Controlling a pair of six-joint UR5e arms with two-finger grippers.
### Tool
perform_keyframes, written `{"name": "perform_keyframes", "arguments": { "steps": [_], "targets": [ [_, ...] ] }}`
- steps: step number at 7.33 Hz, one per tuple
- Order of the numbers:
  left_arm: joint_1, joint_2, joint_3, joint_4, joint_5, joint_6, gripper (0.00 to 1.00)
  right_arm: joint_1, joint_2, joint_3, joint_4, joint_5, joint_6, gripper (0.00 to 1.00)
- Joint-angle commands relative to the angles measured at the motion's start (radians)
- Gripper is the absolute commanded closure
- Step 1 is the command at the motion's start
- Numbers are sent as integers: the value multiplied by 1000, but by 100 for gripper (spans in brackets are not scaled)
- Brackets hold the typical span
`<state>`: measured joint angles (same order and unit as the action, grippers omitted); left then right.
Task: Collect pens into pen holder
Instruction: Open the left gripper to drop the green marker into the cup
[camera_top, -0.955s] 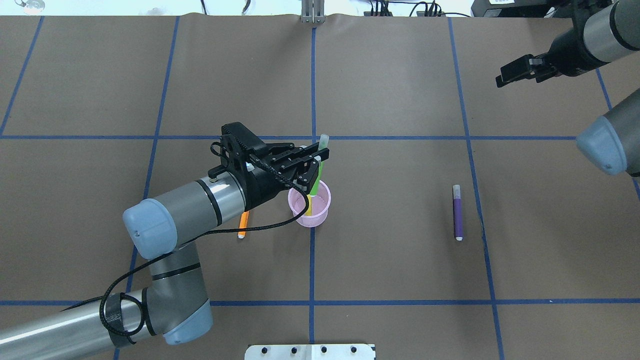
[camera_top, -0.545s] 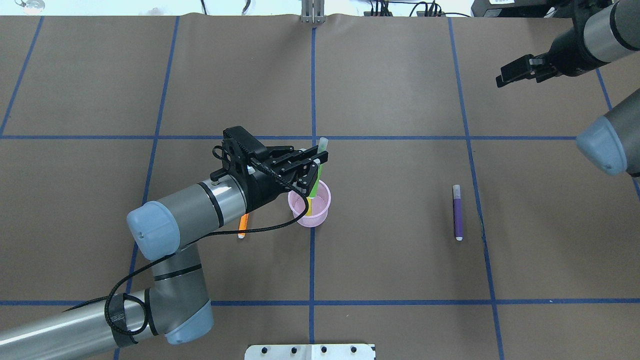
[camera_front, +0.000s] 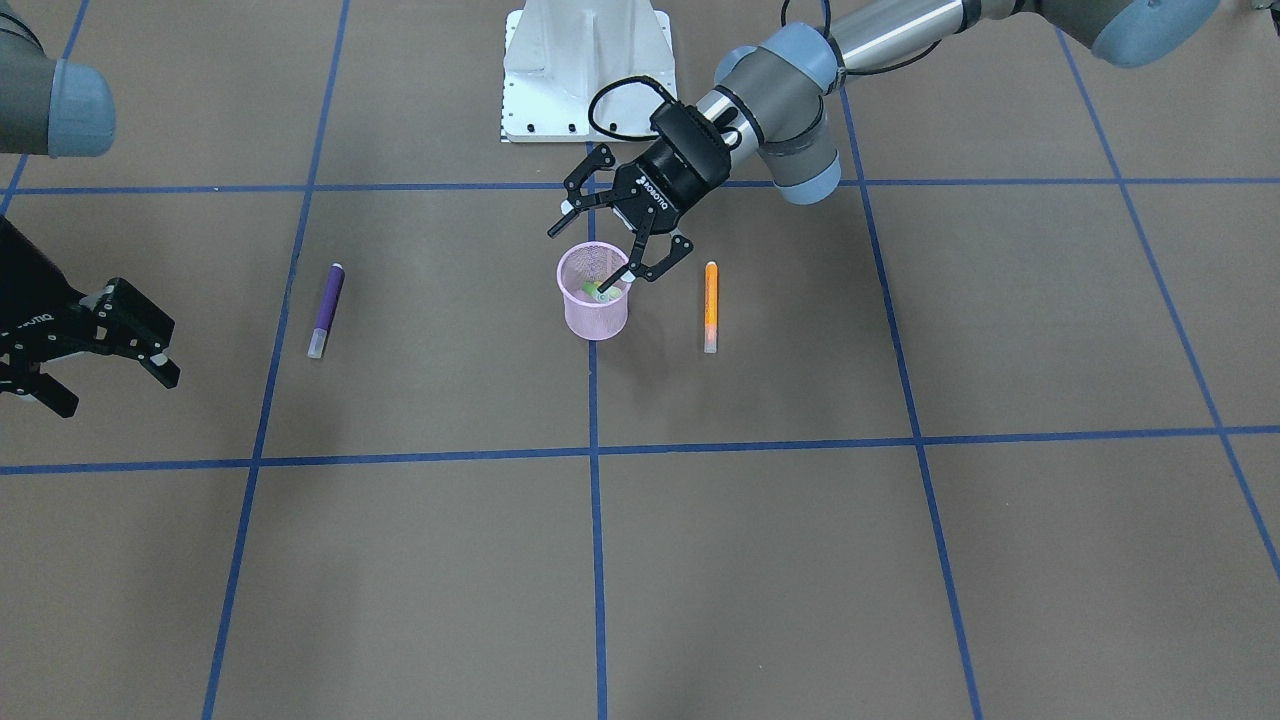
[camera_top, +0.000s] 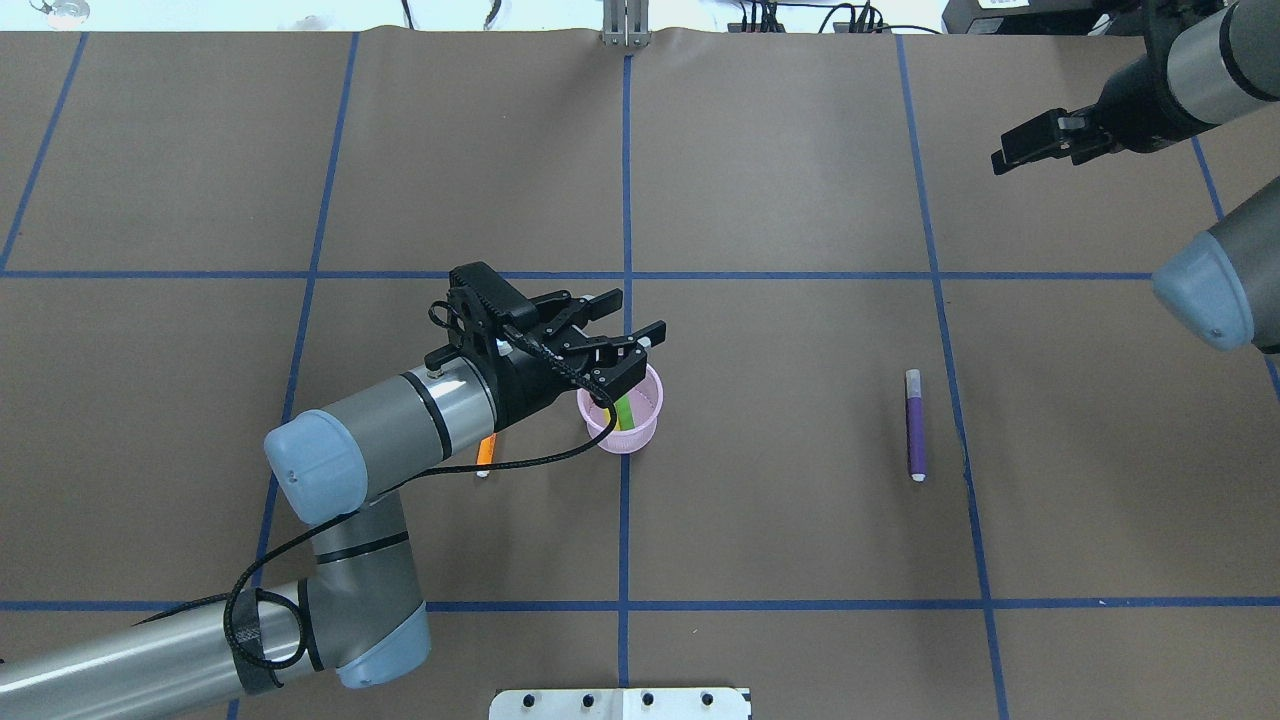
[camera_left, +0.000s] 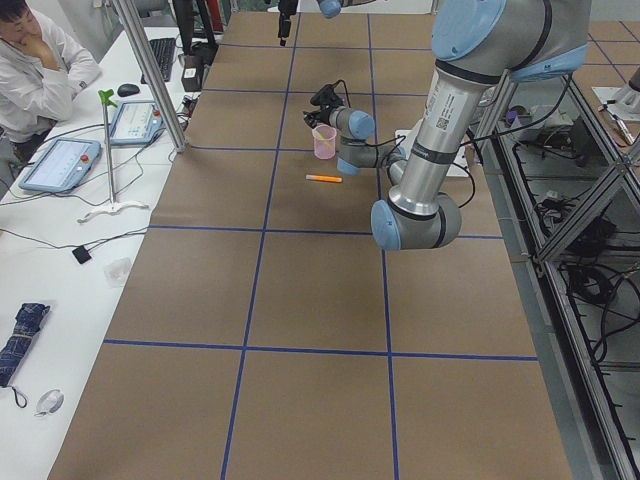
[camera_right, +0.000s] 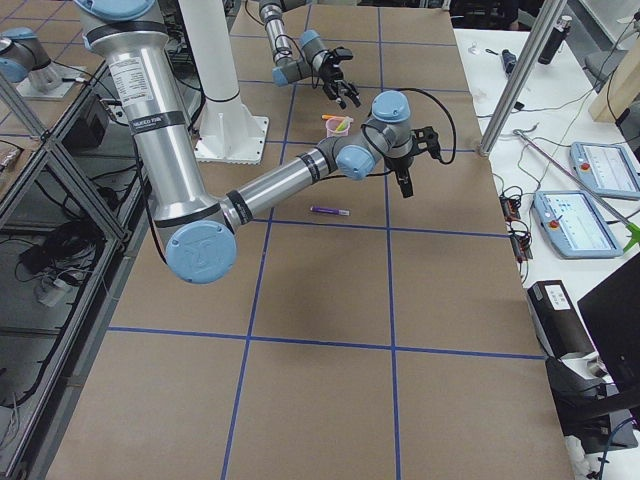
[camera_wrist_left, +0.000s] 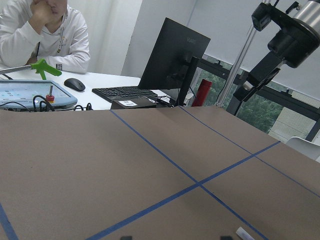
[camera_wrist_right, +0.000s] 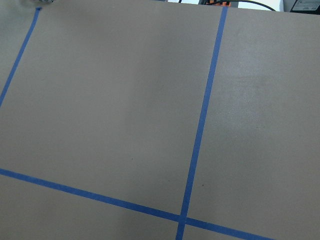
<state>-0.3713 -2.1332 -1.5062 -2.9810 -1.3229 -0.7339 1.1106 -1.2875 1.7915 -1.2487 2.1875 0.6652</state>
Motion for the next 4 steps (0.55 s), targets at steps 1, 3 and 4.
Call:
{"name": "perform_keyframes", "arguments": {
  "steps": [1, 3, 4],
  "targets": [
    [0, 4, -86, 104, -9, -7, 2, 0, -6, 5, 0, -5, 17, 0],
    [-8, 18, -240, 472, -10, -7, 1, -3, -12, 23, 0, -8, 92, 0],
    [-12, 18, -299, 632, -16, -7, 1, -15, -27, 44, 0, -17, 129, 0]
  ]
}}
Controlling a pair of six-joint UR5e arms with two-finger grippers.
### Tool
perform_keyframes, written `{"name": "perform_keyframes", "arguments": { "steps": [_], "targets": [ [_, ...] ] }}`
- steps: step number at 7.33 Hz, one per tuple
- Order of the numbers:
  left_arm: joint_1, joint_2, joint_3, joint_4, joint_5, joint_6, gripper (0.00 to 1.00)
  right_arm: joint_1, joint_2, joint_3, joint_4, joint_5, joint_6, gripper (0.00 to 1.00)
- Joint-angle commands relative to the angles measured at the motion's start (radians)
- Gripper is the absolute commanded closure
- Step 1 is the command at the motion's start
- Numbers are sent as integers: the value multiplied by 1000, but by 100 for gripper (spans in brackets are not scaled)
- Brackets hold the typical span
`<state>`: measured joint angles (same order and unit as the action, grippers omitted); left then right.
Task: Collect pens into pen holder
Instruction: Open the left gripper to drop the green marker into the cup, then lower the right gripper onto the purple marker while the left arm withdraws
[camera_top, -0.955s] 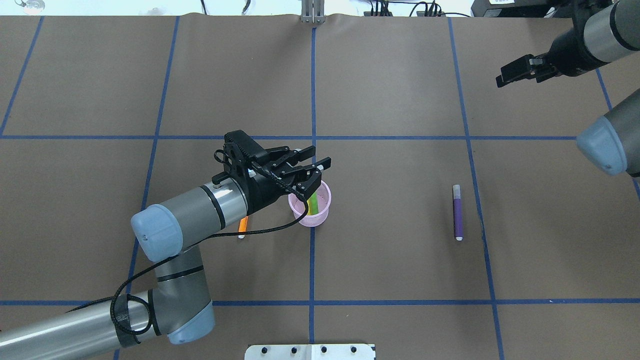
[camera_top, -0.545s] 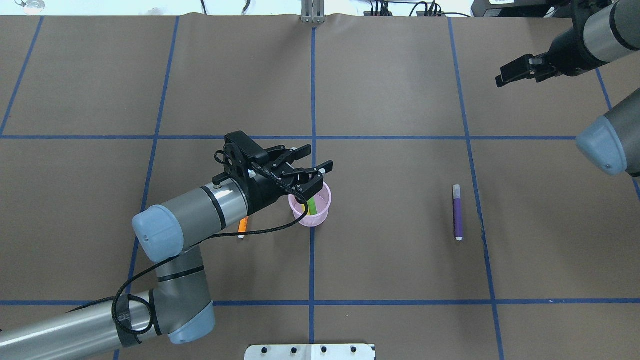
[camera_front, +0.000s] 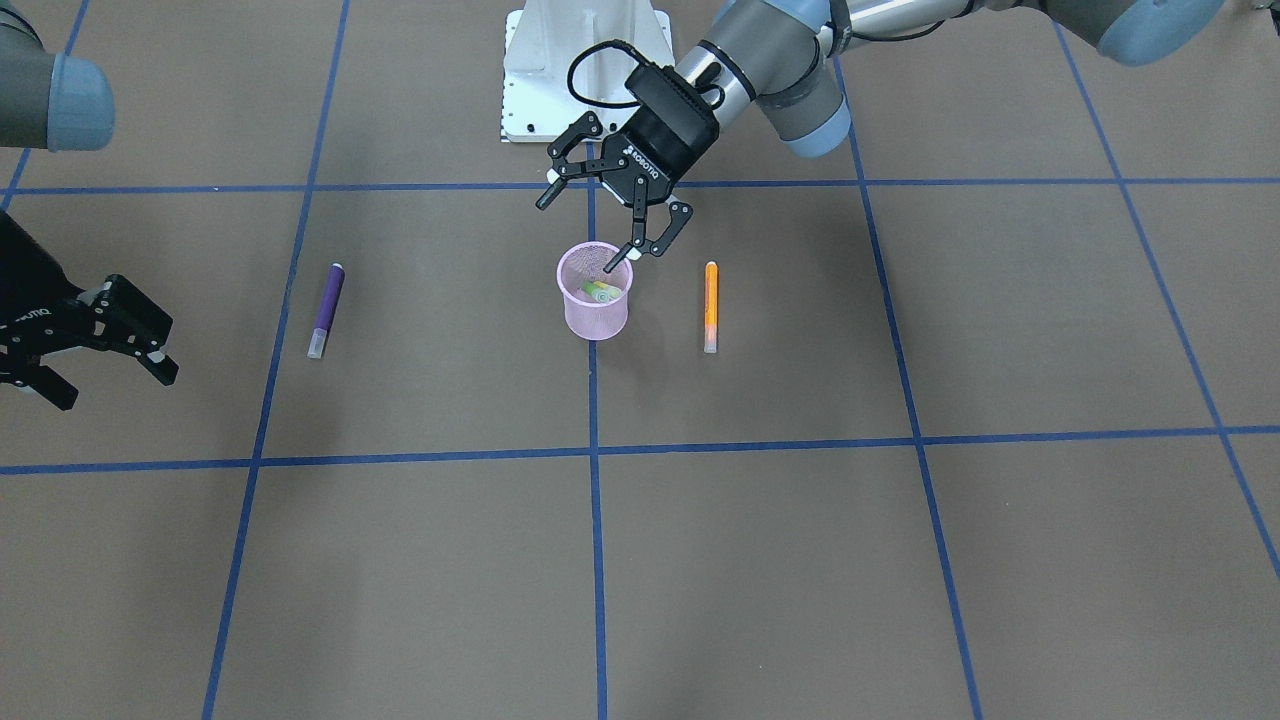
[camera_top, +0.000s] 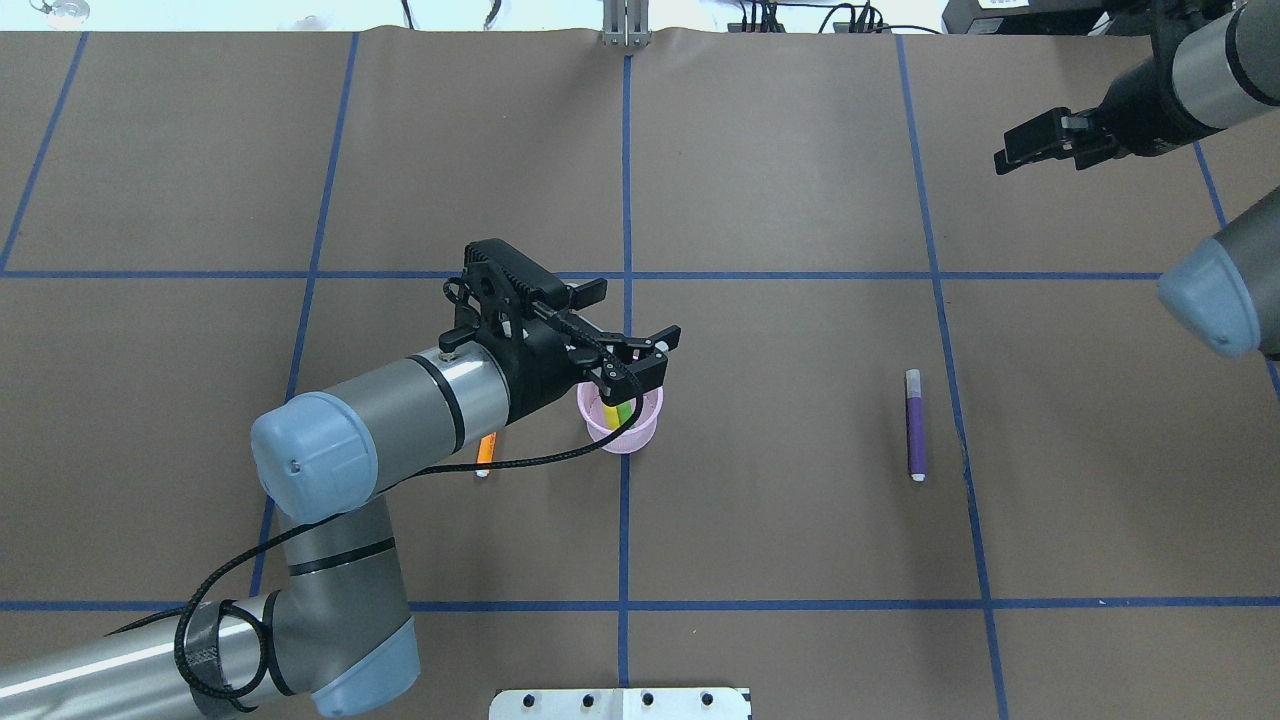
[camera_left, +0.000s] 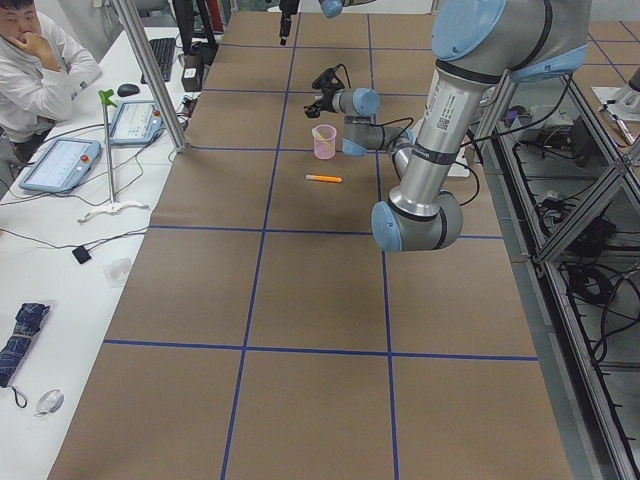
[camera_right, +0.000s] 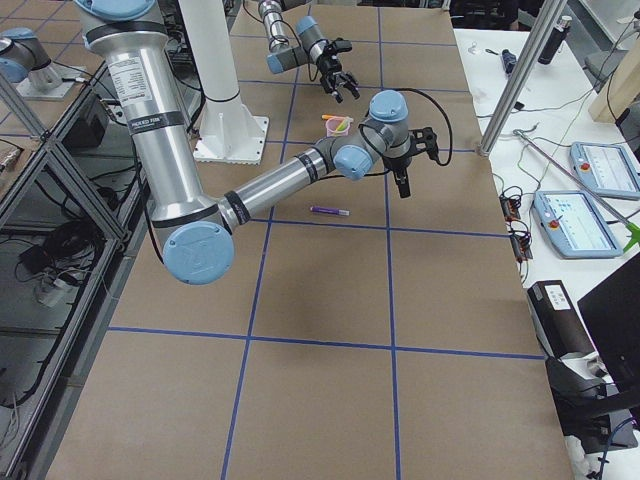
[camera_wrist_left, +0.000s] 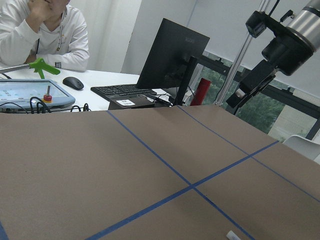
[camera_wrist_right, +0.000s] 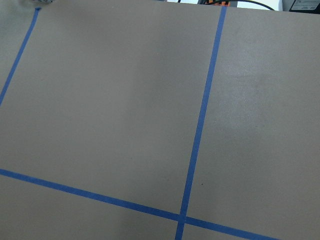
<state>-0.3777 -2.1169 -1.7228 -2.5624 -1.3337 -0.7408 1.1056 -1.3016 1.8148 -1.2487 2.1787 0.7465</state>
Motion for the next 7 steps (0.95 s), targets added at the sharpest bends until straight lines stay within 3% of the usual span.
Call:
{"name": "perform_keyframes", "arguments": {
  "steps": [1, 2, 3, 4, 5, 6, 7],
  "targets": [
    [-29, 2, -109, 338, -59, -2, 1, -47, -28, 43, 0, -43, 106, 1],
    [-77, 2, -121, 434, -146, -3, 1, -122, -39, 75, 0, -125, 251, 1],
    [-160, 0, -138, 553, -302, -31, 1, -216, -44, 99, -1, -214, 363, 2],
    [-259, -5, -179, 750, -491, -31, 1, -278, -63, 109, -2, -243, 414, 2],
    [-318, -20, -225, 892, -577, -19, 1, -362, -106, 118, -2, -337, 450, 2],
    [-320, -25, -238, 909, -578, -19, 1, -427, -128, 116, -2, -409, 453, 2],
    [-319, -28, -238, 907, -576, -19, 1, -463, -140, 110, -2, -419, 453, 2]
  ]
}}
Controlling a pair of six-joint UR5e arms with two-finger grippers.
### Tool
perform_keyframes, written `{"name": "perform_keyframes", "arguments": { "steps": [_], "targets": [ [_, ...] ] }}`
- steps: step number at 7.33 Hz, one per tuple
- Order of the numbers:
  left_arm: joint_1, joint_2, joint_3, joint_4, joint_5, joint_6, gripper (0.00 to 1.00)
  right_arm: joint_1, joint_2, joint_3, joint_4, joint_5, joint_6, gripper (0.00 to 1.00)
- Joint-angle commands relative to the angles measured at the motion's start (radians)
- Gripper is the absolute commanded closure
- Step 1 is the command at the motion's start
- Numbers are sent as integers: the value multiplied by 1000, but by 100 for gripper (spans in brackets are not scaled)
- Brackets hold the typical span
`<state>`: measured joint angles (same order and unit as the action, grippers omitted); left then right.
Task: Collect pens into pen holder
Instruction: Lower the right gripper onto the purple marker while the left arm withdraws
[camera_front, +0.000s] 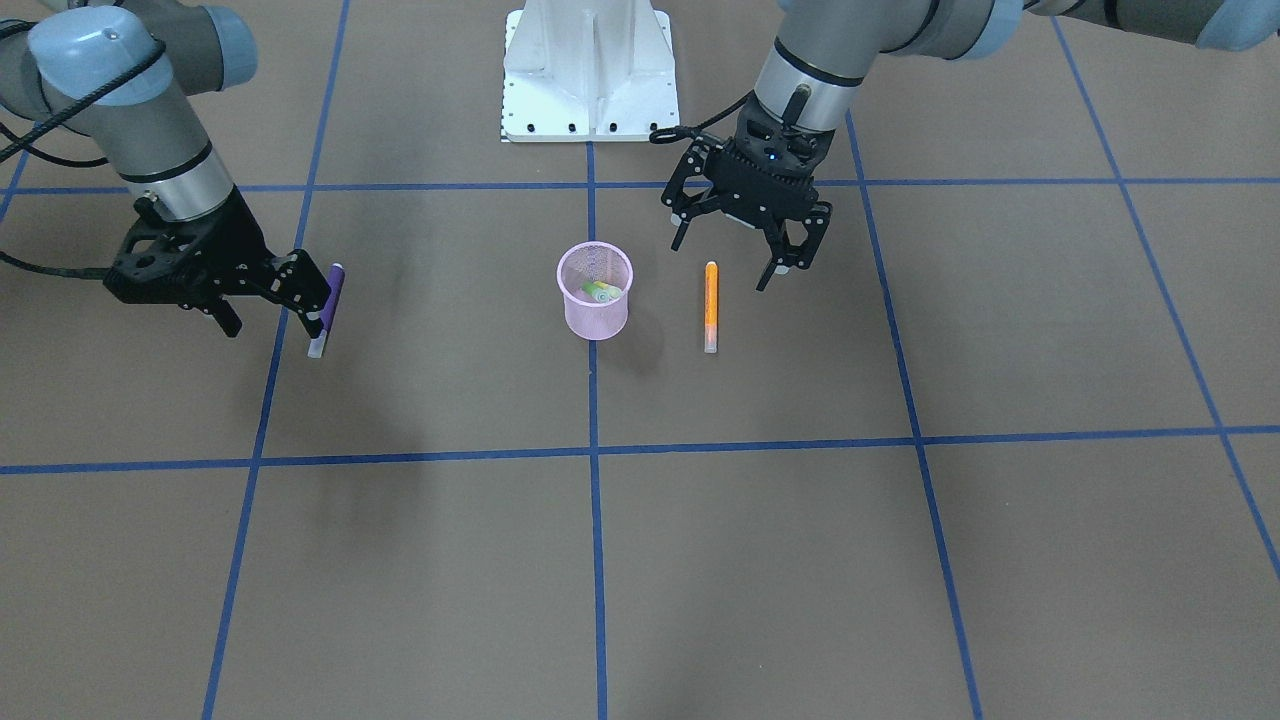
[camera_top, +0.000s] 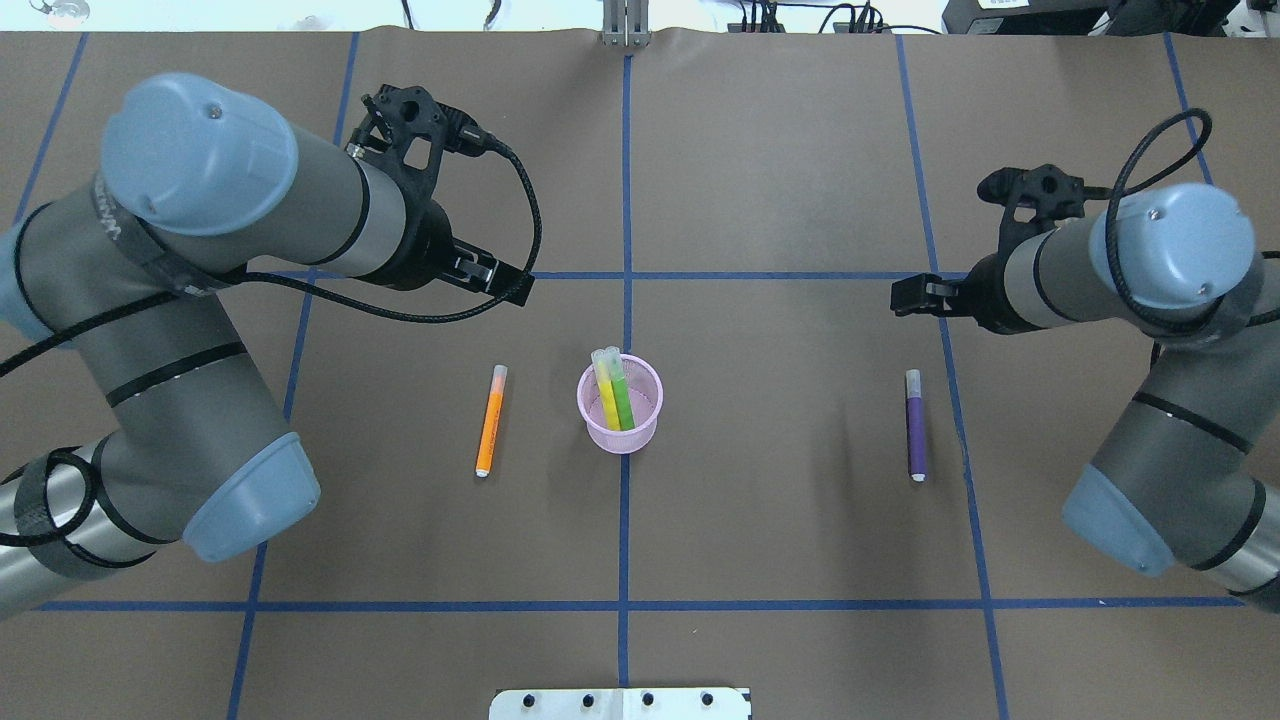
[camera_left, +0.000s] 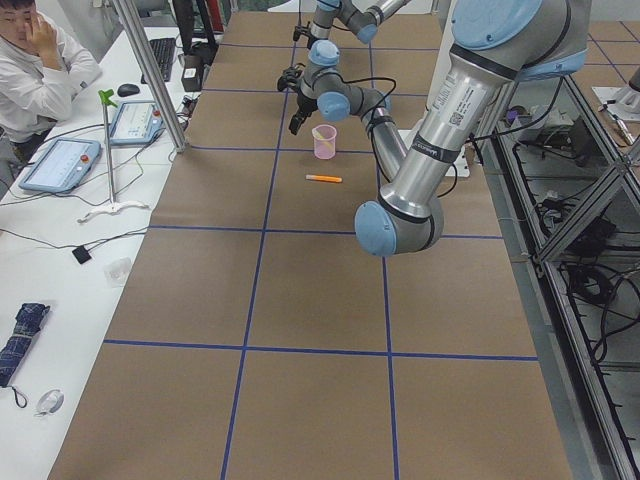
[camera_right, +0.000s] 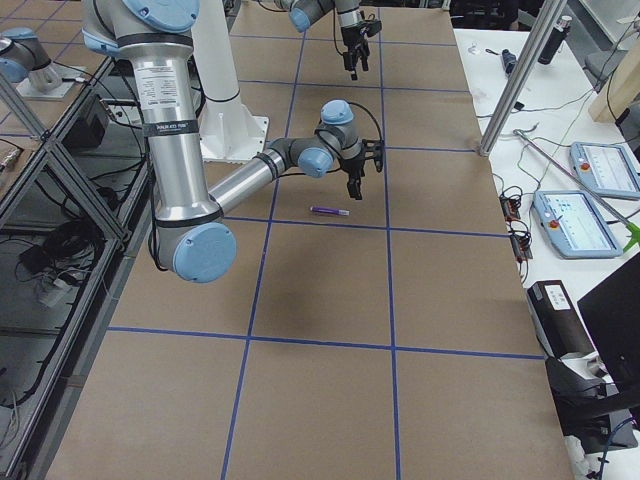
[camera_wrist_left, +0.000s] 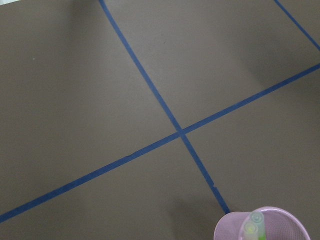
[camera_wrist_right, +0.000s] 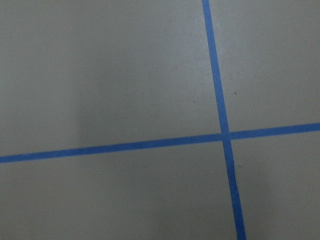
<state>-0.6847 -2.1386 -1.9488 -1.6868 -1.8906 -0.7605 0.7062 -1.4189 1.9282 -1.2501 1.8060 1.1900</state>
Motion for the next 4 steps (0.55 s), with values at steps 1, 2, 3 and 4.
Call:
{"name": "perform_keyframes", "arguments": {
  "steps": [1, 2, 3, 4],
  "targets": [
    [-13, -6, -19, 33, -19, 0, 1, -89, -28, -11, 0, -57, 10, 2],
    [-13, -6, -21, 33, -18, -3, 1, -108, -28, -38, 0, -48, 8, 2],
    [-13, -6, -21, 33, -16, -5, 1, -119, -25, -52, -2, -39, 4, 2],
    [-12, -7, -21, 32, -16, -5, 1, -132, -11, -87, 0, -42, 5, 5]
  ]
}}
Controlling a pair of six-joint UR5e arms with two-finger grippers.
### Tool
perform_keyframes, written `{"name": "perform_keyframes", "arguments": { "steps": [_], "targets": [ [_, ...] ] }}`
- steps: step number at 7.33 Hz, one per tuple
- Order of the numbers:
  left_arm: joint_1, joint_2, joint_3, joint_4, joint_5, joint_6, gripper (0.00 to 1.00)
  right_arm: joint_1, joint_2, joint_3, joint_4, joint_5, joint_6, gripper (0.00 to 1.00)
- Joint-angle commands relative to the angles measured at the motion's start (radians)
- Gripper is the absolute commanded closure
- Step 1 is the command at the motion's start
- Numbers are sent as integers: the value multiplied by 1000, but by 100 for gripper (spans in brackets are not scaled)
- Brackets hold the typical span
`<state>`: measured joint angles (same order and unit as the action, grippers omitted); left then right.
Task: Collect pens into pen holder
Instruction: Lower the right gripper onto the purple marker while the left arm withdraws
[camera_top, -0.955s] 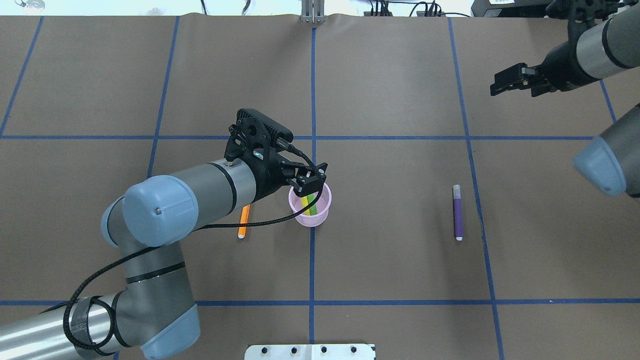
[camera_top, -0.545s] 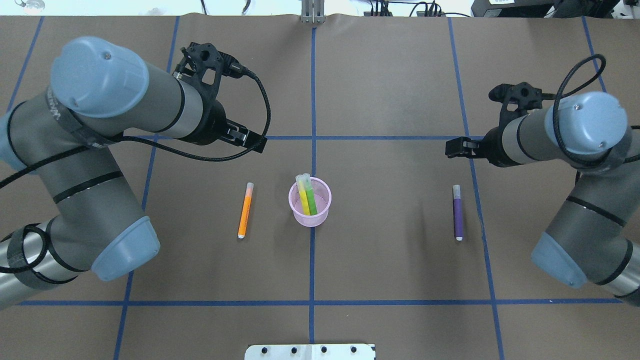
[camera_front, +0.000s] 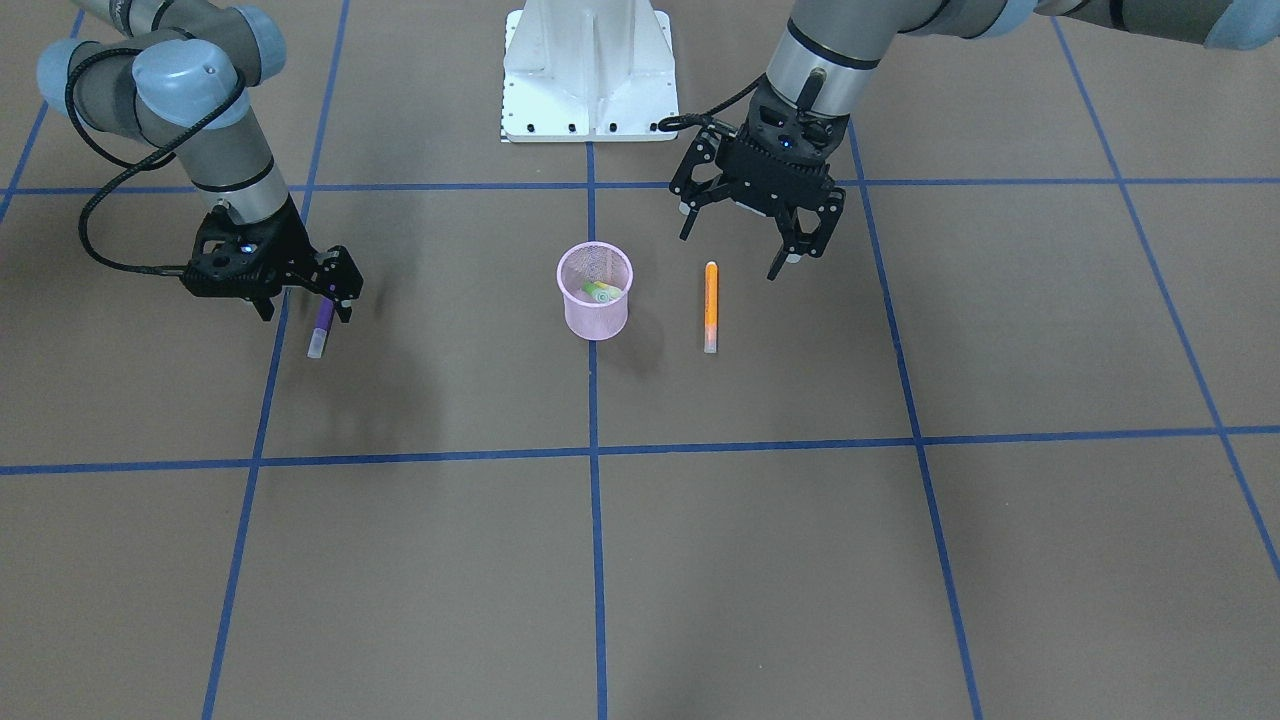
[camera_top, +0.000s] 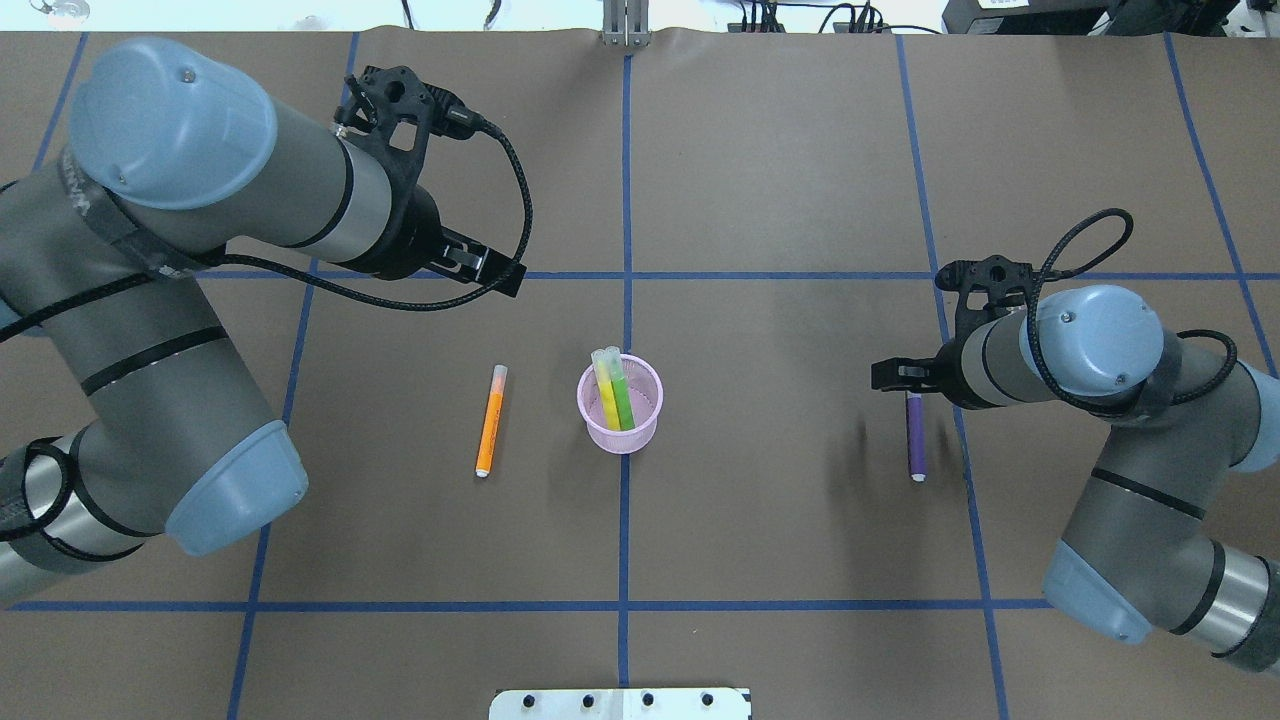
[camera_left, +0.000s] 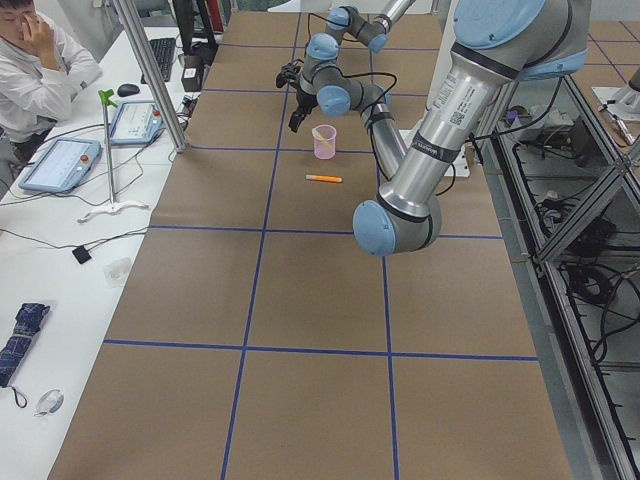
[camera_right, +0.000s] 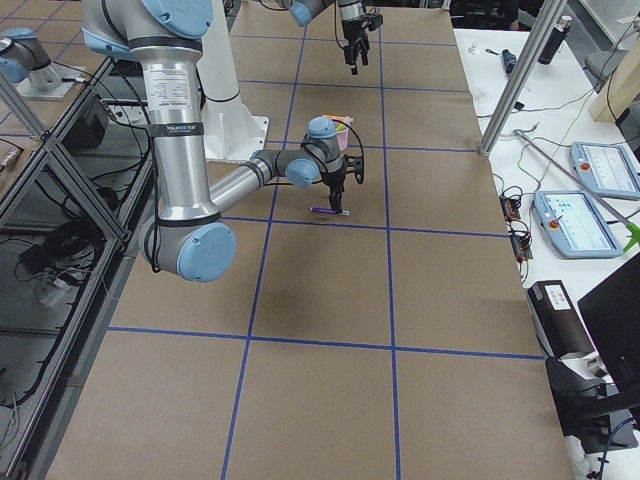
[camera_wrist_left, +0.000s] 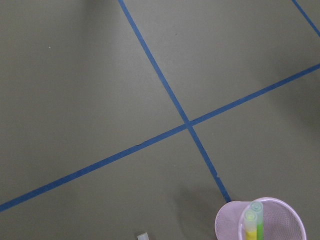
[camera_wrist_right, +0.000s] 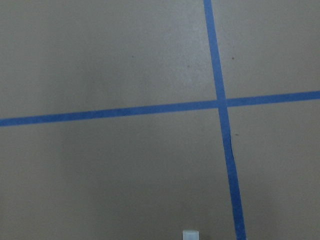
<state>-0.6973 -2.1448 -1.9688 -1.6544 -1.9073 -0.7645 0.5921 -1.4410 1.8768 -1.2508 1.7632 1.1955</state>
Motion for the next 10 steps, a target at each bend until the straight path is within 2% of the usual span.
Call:
{"name": "perform_keyframes", "arguments": {
  "steps": [1, 2, 4, 5, 10],
  "targets": [
    [1, -6, -4, -1, 1, -7, 1, -28, 11, -41, 2, -4, 4, 15],
    [1, -9, -2, -1, 1, -9, 1, -37, 10, -41, 1, -10, 4, 26],
    [2, -12, -1, -1, 1, -9, 1, -43, 2, -36, 1, -7, 25, 36],
    [4, -12, -1, -1, 8, -7, 1, -46, 2, -33, 1, -4, 57, 45],
    [7, -12, -1, -1, 10, -9, 1, -46, -9, -34, 1, -2, 58, 50]
  ]
}}
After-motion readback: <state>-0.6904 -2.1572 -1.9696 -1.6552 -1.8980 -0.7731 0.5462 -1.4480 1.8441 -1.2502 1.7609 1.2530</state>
